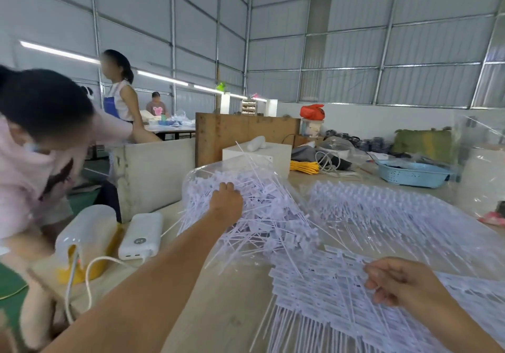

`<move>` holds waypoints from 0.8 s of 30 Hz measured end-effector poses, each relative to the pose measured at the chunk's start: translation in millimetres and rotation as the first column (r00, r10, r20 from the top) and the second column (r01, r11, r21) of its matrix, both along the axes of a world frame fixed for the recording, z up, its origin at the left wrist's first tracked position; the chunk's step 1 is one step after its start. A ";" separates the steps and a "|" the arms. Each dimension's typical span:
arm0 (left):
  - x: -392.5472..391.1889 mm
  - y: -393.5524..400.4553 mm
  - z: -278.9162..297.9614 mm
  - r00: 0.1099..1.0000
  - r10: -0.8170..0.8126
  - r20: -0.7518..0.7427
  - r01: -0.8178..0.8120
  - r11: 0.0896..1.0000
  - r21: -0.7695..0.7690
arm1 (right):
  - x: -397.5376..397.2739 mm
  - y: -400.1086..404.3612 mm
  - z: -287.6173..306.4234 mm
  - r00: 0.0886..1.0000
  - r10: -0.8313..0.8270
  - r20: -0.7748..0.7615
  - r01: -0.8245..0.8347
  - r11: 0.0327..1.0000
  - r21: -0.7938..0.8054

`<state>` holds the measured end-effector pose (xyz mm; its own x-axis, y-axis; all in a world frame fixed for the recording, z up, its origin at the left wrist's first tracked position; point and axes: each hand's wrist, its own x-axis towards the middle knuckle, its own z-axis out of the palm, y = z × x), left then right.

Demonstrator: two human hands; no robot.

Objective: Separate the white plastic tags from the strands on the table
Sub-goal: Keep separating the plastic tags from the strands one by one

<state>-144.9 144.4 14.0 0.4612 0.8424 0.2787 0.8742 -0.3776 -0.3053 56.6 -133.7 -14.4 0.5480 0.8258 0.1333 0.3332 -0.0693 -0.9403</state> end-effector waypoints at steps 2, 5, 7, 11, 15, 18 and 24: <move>2.3 -11.9 11.5 0.989 0.078 -0.124 -0.079 0.997 0.001 | -1.6 -0.8 2.3 1.000 -0.013 0.011 0.013 1.000 0.013; 14.6 -43.8 29.9 0.964 0.177 -0.201 -0.175 0.984 0.024 | 1.2 -3.8 6.1 0.995 -0.081 0.056 0.079 0.996 0.031; 28.5 -69.6 38.6 0.986 0.097 -0.137 -0.091 0.994 0.056 | 10.1 -6.2 5.4 0.977 -0.171 0.130 0.164 0.985 0.062; 57.9 -119.9 36.7 0.765 -0.529 0.368 0.636 0.713 -0.297 | 34.3 -15.2 -2.6 0.823 -0.214 0.526 0.325 0.937 -0.128; 91.1 -156.2 11.9 0.679 -0.621 0.391 0.719 0.456 -0.524 | 50.6 -24.4 -6.8 0.812 -0.045 0.582 0.302 0.885 -0.354; 108.4 -155.0 -10.5 0.811 -0.566 0.145 0.568 0.705 -0.425 | 58.8 -30.3 -6.7 0.776 -0.063 0.627 0.390 0.829 -0.400; 115.9 -147.2 -31.2 0.701 -0.527 0.481 0.688 0.677 -0.261 | 60.8 -34.0 0.5 0.642 -0.082 0.762 0.554 0.737 -0.388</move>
<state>-29.0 -2.9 -17.3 0.8502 0.4708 0.2356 0.4104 -0.8730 0.2636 117.4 -167.7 -13.8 0.7385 0.6533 0.1668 0.6740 -0.7091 -0.2068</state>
